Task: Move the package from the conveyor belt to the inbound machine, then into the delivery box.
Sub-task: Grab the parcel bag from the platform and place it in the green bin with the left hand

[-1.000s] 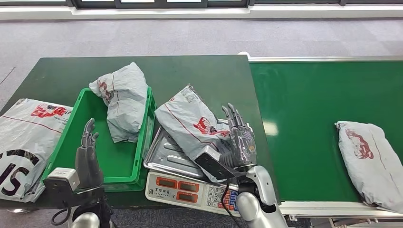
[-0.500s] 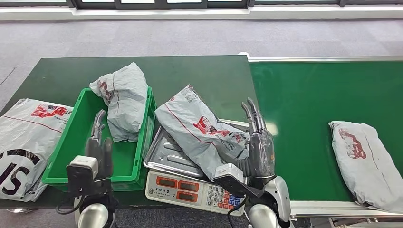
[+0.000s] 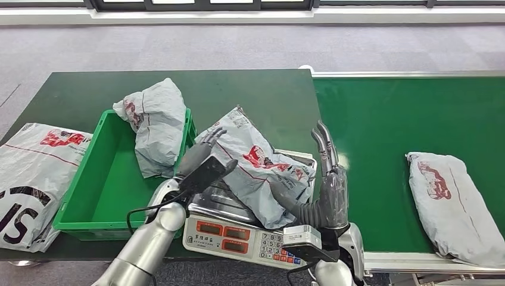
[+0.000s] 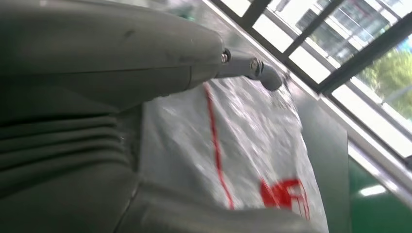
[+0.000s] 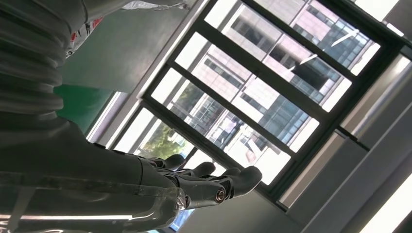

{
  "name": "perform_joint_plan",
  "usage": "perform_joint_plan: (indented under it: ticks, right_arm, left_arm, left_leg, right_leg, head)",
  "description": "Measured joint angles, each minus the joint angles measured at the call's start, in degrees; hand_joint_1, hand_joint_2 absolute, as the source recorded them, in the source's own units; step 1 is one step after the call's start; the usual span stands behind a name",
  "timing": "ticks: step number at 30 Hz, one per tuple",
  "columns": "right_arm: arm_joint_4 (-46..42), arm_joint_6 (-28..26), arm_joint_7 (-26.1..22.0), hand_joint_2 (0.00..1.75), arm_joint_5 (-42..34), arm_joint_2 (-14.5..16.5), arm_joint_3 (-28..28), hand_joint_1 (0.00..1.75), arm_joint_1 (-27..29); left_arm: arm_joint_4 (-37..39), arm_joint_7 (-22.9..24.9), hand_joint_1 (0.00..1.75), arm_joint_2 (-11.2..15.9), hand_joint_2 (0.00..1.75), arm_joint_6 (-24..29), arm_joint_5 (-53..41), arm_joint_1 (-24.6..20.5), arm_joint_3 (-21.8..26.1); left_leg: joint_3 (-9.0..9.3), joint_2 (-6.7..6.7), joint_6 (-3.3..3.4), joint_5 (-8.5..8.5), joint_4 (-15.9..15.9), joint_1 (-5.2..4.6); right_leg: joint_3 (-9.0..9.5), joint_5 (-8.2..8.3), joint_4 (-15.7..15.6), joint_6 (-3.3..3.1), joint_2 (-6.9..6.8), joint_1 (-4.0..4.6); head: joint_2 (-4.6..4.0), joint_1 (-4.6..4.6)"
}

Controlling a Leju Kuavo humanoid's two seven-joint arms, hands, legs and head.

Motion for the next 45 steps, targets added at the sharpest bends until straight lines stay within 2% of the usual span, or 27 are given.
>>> perform_joint_plan:
  ticks: [5,14,16,18,20,26,34,39,42,45]
  right_arm:
    - [0.0,0.9,0.0,1.75,-0.8,0.1,0.4,0.00,-0.4]
    - [-0.1,2.5,0.3,1.75,-0.8,0.8,0.4,0.00,-1.0]
    - [-0.1,2.6,0.3,1.75,-0.6,1.0,0.4,0.00,-1.0]
    - [-0.3,2.8,0.3,1.75,-0.3,1.1,0.4,0.00,-0.9]
    - [-0.7,3.0,0.3,1.75,0.0,1.2,0.4,0.00,-0.8]
    - [-1.5,3.3,0.2,1.75,0.0,1.3,0.4,0.00,-0.2]
    - [-1.5,3.5,-0.2,1.75,-1.0,1.3,0.4,0.00,-0.1]
    - [-1.8,3.2,-0.2,1.75,-1.1,1.2,0.3,0.00,0.0]
    - [-2.0,2.5,-0.2,1.75,-1.0,1.2,0.3,0.00,0.2]
    - [-2.3,1.9,-0.2,1.75,-1.0,1.2,0.1,0.00,0.6]
  left_arm:
    - [10.8,-0.1,0.00,-2.0,1.75,0.3,-1.6,-6.4,-3.9]
    - [21.1,-0.1,0.02,-4.2,1.75,-1.6,-1.6,-11.8,-7.8]
    - [22.7,-0.1,0.51,-4.5,1.75,-2.2,-1.8,-12.2,-8.7]
    - [24.2,0.0,1.36,-4.6,1.75,-3.1,-2.2,-12.6,-9.7]
    - [25.4,0.0,1.75,-4.6,1.75,-3.6,-2.8,-12.8,-10.9]
    - [27.4,-0.1,1.75,-4.2,1.75,-3.0,-4.3,-13.4,-13.8]
    - [28.1,-0.3,1.75,-2.8,1.75,-2.4,-3.8,-13.8,-15.1]
    - [27.0,-2.3,1.75,-0.7,1.75,3.2,-0.2,-13.2,-15.0]
    - [23.0,-3.0,1.75,1.6,1.75,7.9,1.5,-12.0,-14.3]
    - [17.5,-2.7,1.75,3.8,1.75,10.0,1.5,-10.2,-12.9]
  left_leg:
    - [0.01,0.11,0.00,-0.01,0.0,0.00]
    - [0.01,0.08,-0.01,0.00,0.0,0.00]
    - [0.01,0.08,-0.01,0.00,0.0,0.00]
    - [0.01,0.05,-0.01,0.00,0.0,0.00]
    - [0.01,0.03,-0.01,0.00,0.0,0.00]
    - [0.07,-0.01,0.00,-0.01,0.0,0.00]
    - [0.24,0.02,0.00,0.01,0.0,0.00]
    - [0.29,0.11,-0.04,0.03,0.0,0.01]
    - [0.29,0.14,-0.07,0.05,-0.1,0.02]
    - [0.26,0.17,-0.08,0.04,-0.1,0.03]
  right_leg:
    - [-0.03,0.02,0.0,0.01,0.10,-0.01]
    - [-0.01,0.02,0.0,0.01,0.08,0.00]
    - [-0.01,0.02,0.0,0.01,0.08,0.00]
    - [0.00,0.02,0.0,0.01,0.07,0.00]
    - [0.03,0.02,0.0,0.01,0.06,0.00]
    - [0.14,0.01,0.0,0.02,0.00,0.00]
    - [0.31,0.01,0.0,0.01,0.00,0.00]
    - [0.30,0.03,0.0,0.00,0.05,0.02]
    - [0.25,0.03,0.0,-0.01,0.08,0.02]
    - [0.17,0.03,0.0,-0.01,0.13,0.03]
  head:
    - [0.00,0.01]
    - [0.00,0.01]
    - [0.00,0.01]
    - [0.00,0.01]
    - [0.00,0.00]
    - [0.00,0.01]
    - [0.00,0.01]
    - [0.00,0.01]
    - [0.00,0.01]
    - [0.00,0.00]
